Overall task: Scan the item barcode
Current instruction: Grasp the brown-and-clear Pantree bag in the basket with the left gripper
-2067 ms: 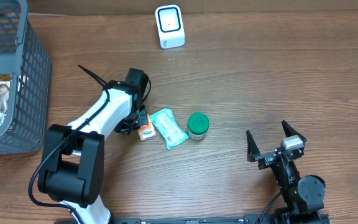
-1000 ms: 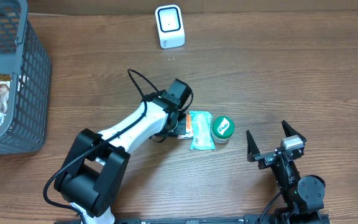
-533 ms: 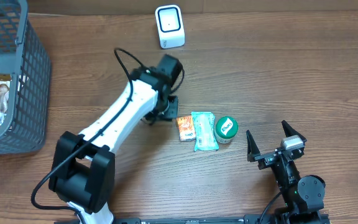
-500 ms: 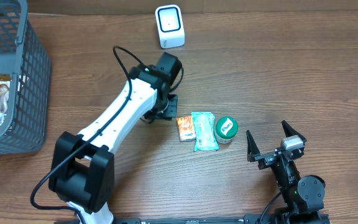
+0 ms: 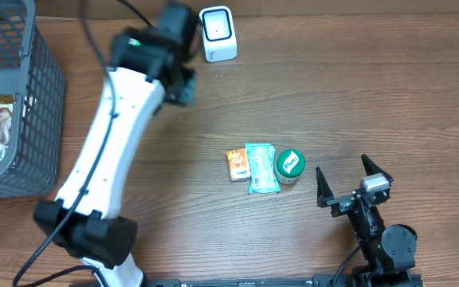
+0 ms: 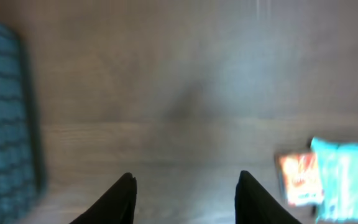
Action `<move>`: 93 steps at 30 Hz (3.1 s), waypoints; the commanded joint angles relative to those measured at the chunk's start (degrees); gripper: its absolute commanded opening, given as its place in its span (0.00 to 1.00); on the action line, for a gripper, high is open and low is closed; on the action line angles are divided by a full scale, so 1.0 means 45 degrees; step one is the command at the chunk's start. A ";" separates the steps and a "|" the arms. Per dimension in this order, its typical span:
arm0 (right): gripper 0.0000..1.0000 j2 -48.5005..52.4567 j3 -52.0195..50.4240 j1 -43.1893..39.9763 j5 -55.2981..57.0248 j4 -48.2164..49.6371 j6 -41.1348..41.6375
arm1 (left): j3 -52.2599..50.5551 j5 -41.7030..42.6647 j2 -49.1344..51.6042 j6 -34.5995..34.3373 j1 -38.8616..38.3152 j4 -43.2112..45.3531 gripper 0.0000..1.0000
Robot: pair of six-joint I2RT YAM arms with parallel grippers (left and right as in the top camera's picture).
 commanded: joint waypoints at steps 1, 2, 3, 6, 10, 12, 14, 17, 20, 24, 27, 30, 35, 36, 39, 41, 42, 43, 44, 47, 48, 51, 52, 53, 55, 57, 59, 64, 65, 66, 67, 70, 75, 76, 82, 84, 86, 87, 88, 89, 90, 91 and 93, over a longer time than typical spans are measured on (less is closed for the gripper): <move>1.00 -0.0087 -0.0136 -0.0010 0.0019 0.0063 -0.0005 | 0.2764 -0.0835 -0.0253 0.0257 0.0811 -0.0248 0.35; 1.00 -0.0087 -0.0136 -0.0010 0.0019 0.0063 -0.0005 | 0.3837 -0.0889 -0.0282 0.0471 0.1161 -0.0194 0.35; 1.00 -0.0087 -0.0136 -0.0010 0.0019 0.0063 -0.0005 | 0.4279 -0.0889 -0.0296 0.0636 0.1292 -0.0146 0.35; 1.00 -0.0087 -0.0136 -0.0010 0.0019 0.0063 -0.0005 | 0.5547 -0.0923 -0.0306 0.1069 0.1705 0.0078 0.39; 1.00 -0.0087 -0.0136 -0.0010 0.0019 0.0063 -0.0005 | 0.6275 -0.1049 -0.0306 0.2569 0.2293 0.0889 0.42; 1.00 -0.0087 -0.0136 -0.0010 0.0019 0.0063 -0.0005 | 0.6305 -0.1588 -0.0306 0.2948 0.2584 0.1083 0.45; 1.00 -0.0087 -0.0136 -0.0010 0.0019 0.0063 -0.0005 | 0.6295 -0.2089 -0.0301 0.3011 0.2963 0.1098 0.47; 1.00 -0.0087 -0.0136 -0.0010 0.0019 0.0063 -0.0005 | 0.6295 -0.2137 -0.0301 0.3007 0.3798 0.1054 0.51; 1.00 -0.0087 -0.0136 -0.0010 0.0019 0.0063 -0.0005 | 0.6290 -0.2137 -0.0296 0.3007 0.4541 0.0923 0.56; 1.00 -0.0087 -0.0136 -0.0010 0.0019 0.0063 -0.0005 | 0.6280 -0.2127 -0.0257 0.3002 0.5474 0.1025 0.57; 1.00 -0.0087 -0.0136 -0.0010 0.0019 0.0063 -0.0005 | 0.6280 -0.1914 -0.0199 0.3007 0.6241 0.1287 0.55; 1.00 -0.0087 -0.0136 -0.0010 0.0019 0.0063 -0.0005 | 0.6280 -0.1399 -0.0015 0.3011 0.7334 0.1651 0.54; 1.00 -0.0087 -0.0136 -0.0010 0.0019 0.0063 -0.0005 | 0.6280 -0.0355 0.0665 0.3011 0.8981 0.1734 0.56; 1.00 -0.0087 -0.0136 -0.0010 0.0019 0.0063 -0.0005 | 0.6280 -0.0214 0.0826 0.3011 0.9214 0.1744 0.56; 1.00 -0.0087 -0.0136 -0.0010 0.0019 0.0063 -0.0005 | 0.6280 0.0374 0.1617 0.3031 1.0122 0.1778 0.61; 1.00 -0.0087 -0.0136 -0.0010 0.0019 0.0063 -0.0005 | 0.6280 0.0699 0.2229 0.3298 1.0550 0.1739 0.65; 1.00 -0.0087 -0.0136 -0.0010 0.0019 0.0063 -0.0005 | 0.6280 0.0729 0.2506 0.3424 1.0690 0.1710 0.66; 1.00 -0.0087 -0.0136 -0.0010 0.0019 0.0063 -0.0005 | 0.6280 0.0724 0.2958 0.3585 1.0894 0.1695 0.68; 1.00 -0.0087 -0.0136 -0.0010 0.0019 0.0063 -0.0005 | 0.6280 0.0729 0.3274 0.3730 1.1011 0.1700 0.69; 1.00 -0.0087 -0.0136 -0.0010 0.0019 0.0063 -0.0005 | 0.6280 0.0738 0.4172 0.4187 1.1293 0.1700 0.71; 1.00 -0.0087 -0.0136 -0.0010 0.0019 0.0063 -0.0005 | 0.6280 0.0743 0.4449 0.4313 1.1361 0.1695 0.72; 1.00 -0.0087 -0.0136 -0.0010 0.0019 0.0063 -0.0005 | 0.6280 0.1287 0.5421 0.5022 1.1550 0.1715 0.73; 1.00 -0.0087 -0.0136 -0.0010 0.0019 0.0063 -0.0005 | 0.6280 0.1462 0.5814 0.5367 1.1623 0.1710 0.74; 1.00 -0.0087 -0.0136 -0.0010 0.0019 0.0063 -0.0005 | 0.6275 0.1608 0.6115 0.5620 1.1667 0.1710 0.74; 1.00 -0.0087 -0.0136 -0.0010 0.0019 0.0063 -0.0005 | 0.6280 0.1724 0.6586 0.5960 1.1744 0.1700 0.75; 1.00 -0.0087 -0.0136 -0.0010 0.0019 0.0063 -0.0005 | 0.6280 0.1734 0.7276 0.6465 1.1905 0.1729 0.78; 1.00 -0.0087 -0.0136 -0.0010 0.0019 0.0063 -0.0005 | 0.6275 0.1875 0.7689 0.6659 1.2046 0.1749 0.81; 1.00 -0.0087 -0.0136 -0.0010 0.0019 0.0063 -0.0005 | 0.6275 0.2016 0.8714 0.7344 1.2424 0.1744 0.88; 1.00 -0.0087 -0.0136 -0.0010 0.0019 0.0063 -0.0005 | 0.6275 0.2166 0.8903 0.7572 1.2522 0.1734 0.88; 1.00 -0.0087 -0.0136 -0.0010 0.0019 0.0063 -0.0005 | 0.6275 0.2322 0.9015 0.7732 1.2599 0.1734 0.89; 1.00 -0.0087 -0.0136 -0.0010 0.0019 0.0063 -0.0005 | 0.6275 0.2380 0.9146 0.7820 1.2648 0.1734 0.89; 1.00 -0.0087 -0.0136 -0.0010 0.0019 0.0063 -0.0005 | 0.6275 0.2613 0.9384 0.8548 1.2857 0.1831 0.89; 1.00 -0.0087 -0.0136 -0.0010 0.0019 0.0063 -0.0005 | 0.6275 0.3089 0.9369 0.9403 1.2910 0.1865 0.91; 1.00 -0.0087 -0.0136 -0.0010 0.0019 0.0063 -0.0005 | 0.6275 0.3201 0.9369 0.9641 1.2910 0.1773 0.91; 1.00 -0.0087 -0.0136 -0.0010 0.0019 0.0063 -0.0005 | 0.6280 0.3109 0.9238 0.9670 1.2852 0.1520 0.91; 1.00 -0.0087 -0.0136 -0.0010 0.0019 0.0063 -0.0005 | 0.6280 0.2574 0.9015 0.9510 1.2794 0.1496 0.93; 1.00 -0.0087 -0.0136 -0.0010 0.0019 0.0063 -0.0005 | 0.6280 0.2064 0.8777 0.9471 1.2769 0.1535 0.93; 1.00 -0.0087 -0.0136 -0.0010 0.0019 0.0063 -0.0005 | 0.6280 0.2050 0.8704 0.9471 1.2774 0.1549 0.94; 1.00 -0.0087 -0.0136 -0.0010 0.0019 0.0063 -0.0005 | 0.6280 0.2050 0.8646 0.9471 1.2774 0.1583 0.96; 1.00 -0.0087 -0.0136 -0.0010 0.0019 0.0063 -0.0005 | 0.6280 0.2035 0.8573 0.9486 1.2794 0.1603 1.00; 1.00 -0.0087 -0.0136 -0.0010 0.0019 0.0063 -0.0005 | 0.6280 0.1948 0.8553 0.9486 1.2803 0.1637 1.00; 1.00 -0.0087 -0.0136 -0.0010 0.0019 0.0063 -0.0005 | 0.6280 0.1817 0.8553 0.9491 1.2823 0.1705 1.00; 1.00 -0.0087 -0.0136 -0.0010 0.0019 0.0063 -0.0005 | 0.6280 0.1821 0.8553 0.9593 1.2842 0.1783 1.00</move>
